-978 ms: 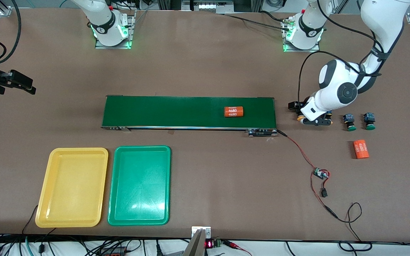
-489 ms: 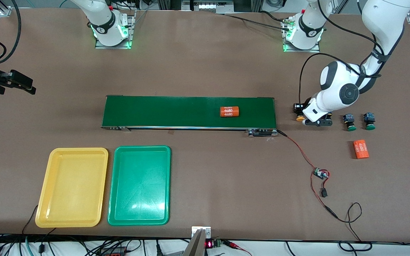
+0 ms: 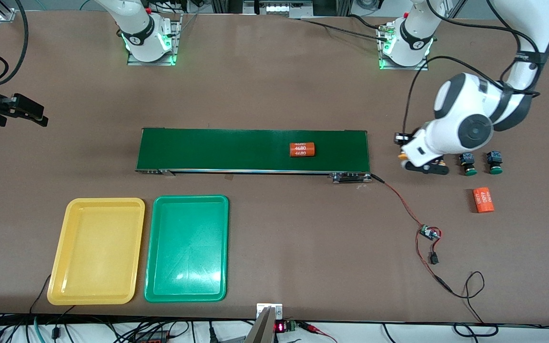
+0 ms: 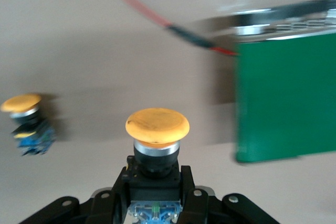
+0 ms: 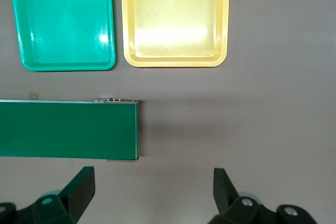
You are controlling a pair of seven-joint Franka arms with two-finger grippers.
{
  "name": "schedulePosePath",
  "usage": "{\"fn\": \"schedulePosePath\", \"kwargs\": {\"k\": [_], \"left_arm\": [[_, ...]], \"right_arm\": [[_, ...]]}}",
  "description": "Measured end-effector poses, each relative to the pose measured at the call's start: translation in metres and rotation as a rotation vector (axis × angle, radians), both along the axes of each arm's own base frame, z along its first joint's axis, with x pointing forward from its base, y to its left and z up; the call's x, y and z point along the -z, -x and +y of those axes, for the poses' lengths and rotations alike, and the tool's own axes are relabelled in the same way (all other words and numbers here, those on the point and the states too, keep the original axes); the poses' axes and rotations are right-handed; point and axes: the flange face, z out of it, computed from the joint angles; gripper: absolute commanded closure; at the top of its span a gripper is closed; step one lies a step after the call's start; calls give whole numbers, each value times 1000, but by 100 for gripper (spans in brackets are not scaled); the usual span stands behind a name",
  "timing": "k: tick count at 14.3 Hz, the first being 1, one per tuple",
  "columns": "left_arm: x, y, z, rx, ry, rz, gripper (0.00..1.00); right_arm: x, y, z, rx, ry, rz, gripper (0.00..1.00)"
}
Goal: Sort buttons by color to trays
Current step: 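Place the yellow button on the belt with the left gripper, then grasp another yellow button with the left gripper while the right gripper reaches the belt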
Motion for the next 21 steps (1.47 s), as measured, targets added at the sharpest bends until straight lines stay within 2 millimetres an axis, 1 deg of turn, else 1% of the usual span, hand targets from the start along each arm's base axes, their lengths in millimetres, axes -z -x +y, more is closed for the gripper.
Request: {"fn": "schedulePosePath", "kwargs": {"k": [1, 2, 3, 4, 5, 6, 7, 8, 10, 13, 15, 16, 17, 19, 20, 21], "left_arm": [[-1, 5, -28, 7, 4, -1, 76], [1, 10, -55, 4, 7, -2, 76], [7, 14, -80, -2, 15, -9, 76], [16, 19, -100, -9, 27, -15, 75], [25, 21, -112, -16, 41, -15, 75], [35, 22, -117, -20, 54, -6, 72], [43, 22, -118, -26, 62, 5, 69], [49, 22, -118, -36, 66, 15, 58], [55, 21, -118, -67, 66, 24, 0], [56, 19, -120, -123, 51, 26, 0], [48, 13, -118, -136, 47, 23, 0], [41, 8, -115, -139, 38, 30, 0], [29, 0, -109, -144, 24, 41, 0], [-9, -24, -86, -173, -2, 55, 0], [-29, -37, -71, -197, -10, 55, 0], [-46, -49, -50, -227, -21, 54, 0]], "right_arm": [[0, 0, 0, 0, 0, 0, 0], [0, 0, 0, 0, 0, 0, 0], [0, 0, 0, 0, 0, 1, 0], [0, 0, 0, 0, 0, 1, 0], [0, 0, 0, 0, 0, 1, 0], [0, 0, 0, 0, 0, 1, 0], [1, 0, 0, 0, 0, 1, 0], [1, 0, 0, 1, 0, 1, 0], [1, -1, 0, 0, 0, 2, 0], [3, -1, 0, 0, 1, 5, 0], [3, -1, 0, 0, 1, 5, 0], [3, -1, 0, 0, 2, 5, 0], [3, -1, 0, 1, 3, 4, 0], [2, -1, -1, 2, 3, 3, 0], [2, -1, -1, 1, 3, 4, 0], [2, -1, -1, 1, 3, 4, 0]]}}
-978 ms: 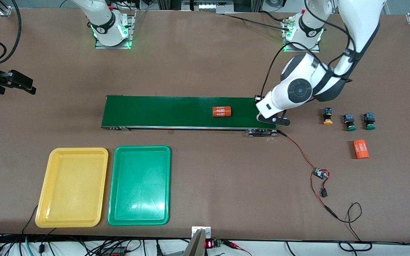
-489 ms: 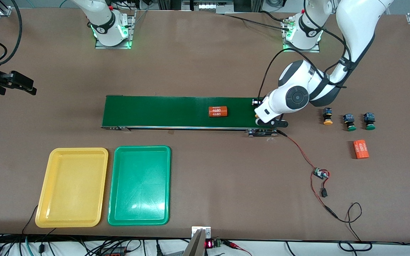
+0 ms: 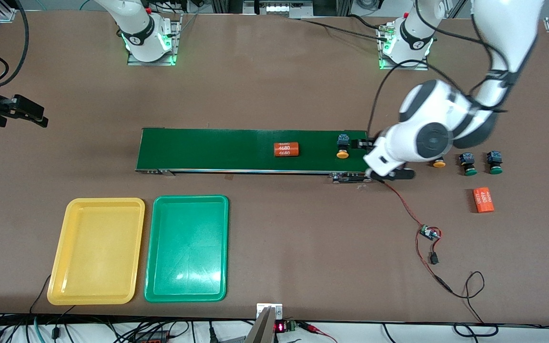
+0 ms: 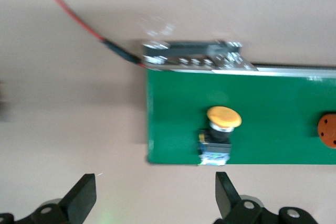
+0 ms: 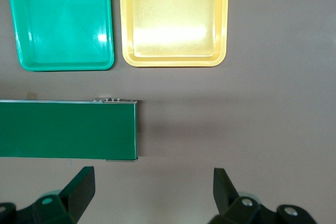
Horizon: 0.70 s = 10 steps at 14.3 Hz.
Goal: Sort buttons by color to trays
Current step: 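Grasp another yellow button with the left gripper while the right gripper reaches the belt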
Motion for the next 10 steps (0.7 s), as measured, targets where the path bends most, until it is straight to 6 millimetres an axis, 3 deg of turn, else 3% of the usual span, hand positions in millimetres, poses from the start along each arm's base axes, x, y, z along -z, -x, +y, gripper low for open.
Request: {"fn": "schedulePosePath", "kwargs": {"k": [2, 5, 10], "left_arm": [[-13, -19, 55, -59, -43, -8, 0], [1, -27, 128, -9, -113, 5, 0], [73, -3, 207, 121, -124, 60, 0]], "right_arm": [[0, 0, 0, 0, 0, 1, 0], [11, -5, 1, -1, 1, 20, 0], [48, -20, 5, -5, 6, 80, 0]]}}
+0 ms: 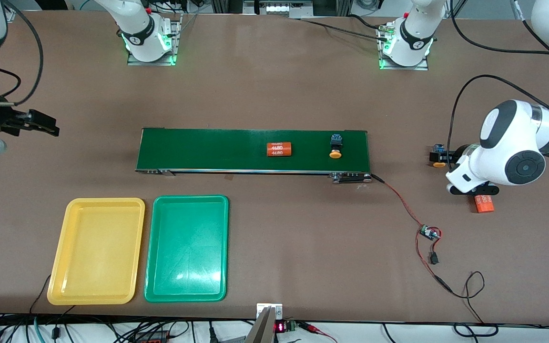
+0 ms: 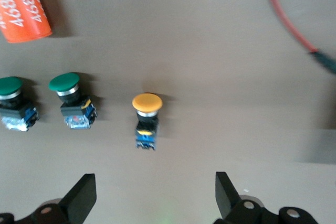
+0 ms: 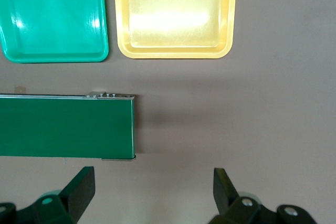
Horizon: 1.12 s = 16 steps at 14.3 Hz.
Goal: Sort buttons by color to trays
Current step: 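Grasp another yellow button with the left gripper while the right gripper reaches the belt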
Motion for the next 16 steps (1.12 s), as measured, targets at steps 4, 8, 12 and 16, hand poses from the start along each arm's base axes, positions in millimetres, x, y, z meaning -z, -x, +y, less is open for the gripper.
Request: {"fn": "schedulePosePath", "kwargs": {"k": [4, 8, 12, 16], "left_arm": [[65, 39, 34, 27, 92, -65, 0], [110, 79, 38, 75, 125, -156, 4], [113, 83, 39, 114, 112, -161, 46], [117, 88, 40, 116, 120, -146, 76]], "right_arm": [[14, -5, 22, -18, -56, 23, 0], [40, -13, 127, -161, -84, 12, 0], [92, -9, 241, -182, -79, 10, 0], [140, 16, 354, -46, -102, -21, 0]]}}
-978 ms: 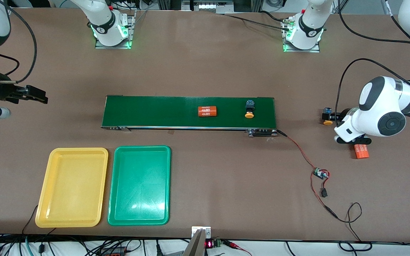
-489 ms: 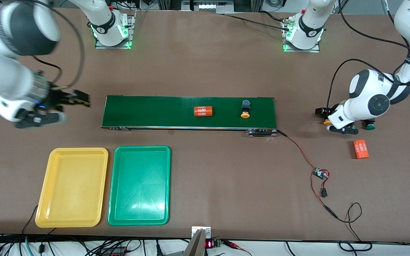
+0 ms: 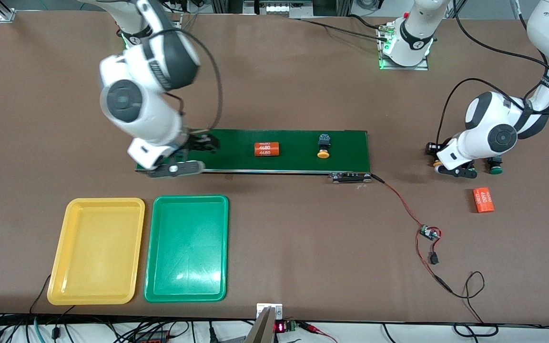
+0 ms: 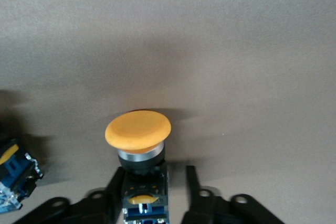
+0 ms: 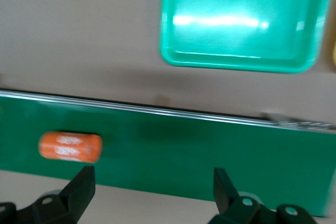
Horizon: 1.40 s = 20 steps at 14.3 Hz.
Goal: Sort buttons by color to trays
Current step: 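Grasp another yellow button with the left gripper while the right gripper reaches the belt, then place the yellow button on the belt while the right gripper grasps one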
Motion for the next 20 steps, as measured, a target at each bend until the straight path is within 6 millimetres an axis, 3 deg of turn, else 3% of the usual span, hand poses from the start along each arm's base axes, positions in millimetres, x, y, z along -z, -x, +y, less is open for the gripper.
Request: {"fn": "schedulePosePath", "kwargs": {"k": [3, 6, 8, 10, 12, 14, 17, 18, 20], "left_arm": [[-8, -3, 1, 7, -17, 39, 78], [-46, -29, -15, 48, -55, 73, 78], [-82, -47, -42, 99, -71, 73, 78], [-116, -58, -83, 168, -70, 50, 78], [-141, -60, -127, 204, -30, 30, 78], [-149, -59, -154, 174, 59, 38, 78], [-139, -63, -171, 135, 141, 29, 80], [-133, -62, -186, 113, 157, 28, 81], [-124, -56, -234, 100, 183, 16, 81]], "right_arm": [[24, 24, 65, 54, -15, -43, 0], [44, 50, 117, 41, -41, -88, 0], [51, 63, 143, 43, -44, -92, 0], [56, 70, 163, 55, -46, -94, 0], [64, 71, 175, 55, -44, -95, 0], [69, 68, 175, 57, -40, -96, 0], [68, 64, 173, 63, -39, -101, 0], [67, 63, 172, 65, -39, -102, 0], [67, 62, 171, 66, -38, -103, 0]]}}
